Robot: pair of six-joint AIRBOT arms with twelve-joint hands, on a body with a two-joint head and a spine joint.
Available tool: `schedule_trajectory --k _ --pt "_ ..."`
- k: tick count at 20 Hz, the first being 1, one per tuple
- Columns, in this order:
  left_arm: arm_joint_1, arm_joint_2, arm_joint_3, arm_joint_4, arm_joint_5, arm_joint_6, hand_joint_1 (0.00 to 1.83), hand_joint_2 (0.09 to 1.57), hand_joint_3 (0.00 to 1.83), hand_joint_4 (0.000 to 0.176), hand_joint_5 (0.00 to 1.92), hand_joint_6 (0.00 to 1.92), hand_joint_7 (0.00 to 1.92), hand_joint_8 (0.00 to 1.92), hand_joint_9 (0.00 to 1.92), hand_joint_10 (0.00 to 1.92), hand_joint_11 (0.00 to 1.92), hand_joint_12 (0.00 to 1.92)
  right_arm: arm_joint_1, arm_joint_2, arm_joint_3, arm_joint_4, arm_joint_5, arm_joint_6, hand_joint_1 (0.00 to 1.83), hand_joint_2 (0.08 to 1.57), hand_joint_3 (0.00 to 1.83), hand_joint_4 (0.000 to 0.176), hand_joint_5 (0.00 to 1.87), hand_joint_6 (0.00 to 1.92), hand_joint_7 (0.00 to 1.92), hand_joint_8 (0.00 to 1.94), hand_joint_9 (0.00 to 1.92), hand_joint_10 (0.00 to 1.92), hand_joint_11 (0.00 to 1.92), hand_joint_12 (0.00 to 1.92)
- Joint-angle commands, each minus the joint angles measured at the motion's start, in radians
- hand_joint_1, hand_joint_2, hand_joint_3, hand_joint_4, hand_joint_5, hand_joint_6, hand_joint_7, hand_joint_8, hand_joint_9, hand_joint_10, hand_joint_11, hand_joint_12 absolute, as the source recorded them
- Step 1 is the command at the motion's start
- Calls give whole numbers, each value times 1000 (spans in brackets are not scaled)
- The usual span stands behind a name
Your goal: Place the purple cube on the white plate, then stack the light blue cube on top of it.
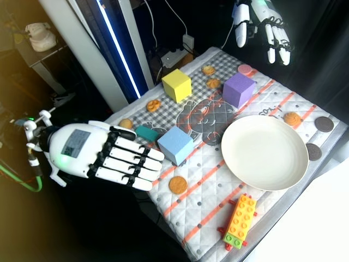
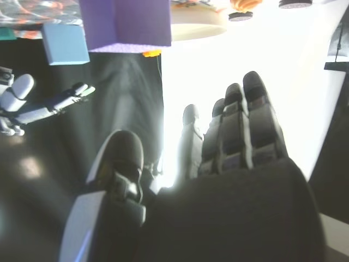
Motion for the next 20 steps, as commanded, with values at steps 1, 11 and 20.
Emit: schedule_trajectory --k 1,11,20 --pt "-12 -2 6 -3 -109 -7 634 926 0 172 157 0 224 0 347 1 7 794 10 1 3 23 117 -1 420 1337 6 78 486 7 392 4 344 7 165 397" --pt "-249 -155 80 15 163 331 802 784 0 174 135 8 119 12 237 1 0 523 9 -7 8 12 114 -1 514 1383 0 52 527 4 441 3 399 6 219 400" --pt "-315 -239 179 17 316 332 729 918 9 119 375 2 528 21 610 57 15 946 10 -14 12 4 108 -1 543 1380 0 42 542 2 424 2 387 1 211 417"
